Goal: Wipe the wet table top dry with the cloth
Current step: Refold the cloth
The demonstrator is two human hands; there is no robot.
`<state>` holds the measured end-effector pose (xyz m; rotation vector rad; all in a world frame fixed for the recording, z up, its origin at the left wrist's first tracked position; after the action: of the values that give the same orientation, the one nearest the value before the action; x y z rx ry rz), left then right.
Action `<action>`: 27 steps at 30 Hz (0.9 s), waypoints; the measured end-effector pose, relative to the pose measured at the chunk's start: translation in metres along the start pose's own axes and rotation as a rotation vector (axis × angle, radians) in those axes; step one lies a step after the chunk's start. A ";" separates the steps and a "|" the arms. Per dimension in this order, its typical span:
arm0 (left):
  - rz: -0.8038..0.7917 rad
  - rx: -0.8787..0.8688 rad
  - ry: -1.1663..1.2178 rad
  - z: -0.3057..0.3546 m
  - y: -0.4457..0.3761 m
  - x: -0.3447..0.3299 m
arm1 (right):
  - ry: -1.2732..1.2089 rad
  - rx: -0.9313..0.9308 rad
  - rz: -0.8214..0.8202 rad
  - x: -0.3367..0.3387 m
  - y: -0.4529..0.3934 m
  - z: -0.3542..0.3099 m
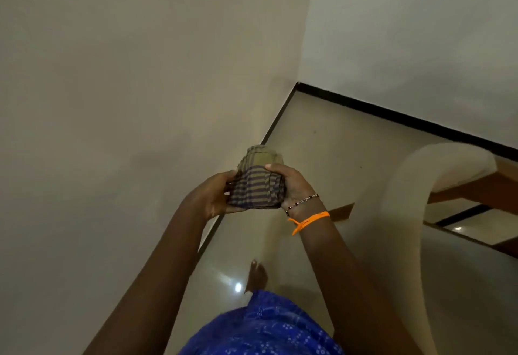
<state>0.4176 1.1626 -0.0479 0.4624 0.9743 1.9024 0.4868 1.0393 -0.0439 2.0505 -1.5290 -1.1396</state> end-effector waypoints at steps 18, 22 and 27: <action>-0.505 -0.247 -0.473 0.303 -0.244 -0.243 | -0.321 0.267 0.235 0.044 -0.206 -0.291; -0.568 -0.289 -0.548 0.349 -0.275 -0.324 | -0.424 0.382 0.382 0.089 -0.230 -0.351; -0.662 -0.208 -0.597 0.353 -0.306 -0.433 | -0.598 0.432 0.551 0.168 -0.250 -0.400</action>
<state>1.0395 1.0268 -0.0388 0.4702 0.4416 1.1446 0.9682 0.9020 -0.0308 1.3706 -2.6120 -1.3289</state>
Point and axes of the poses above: each hand's wrist, its own y-axis away from the middle knuckle, its own x-axis out of the back of the hand, z = x × y, the point moved 5 cm from there along -y, towards the middle knuckle, and after that the axes turned 6 degrees about z, right-handed, at the moved point
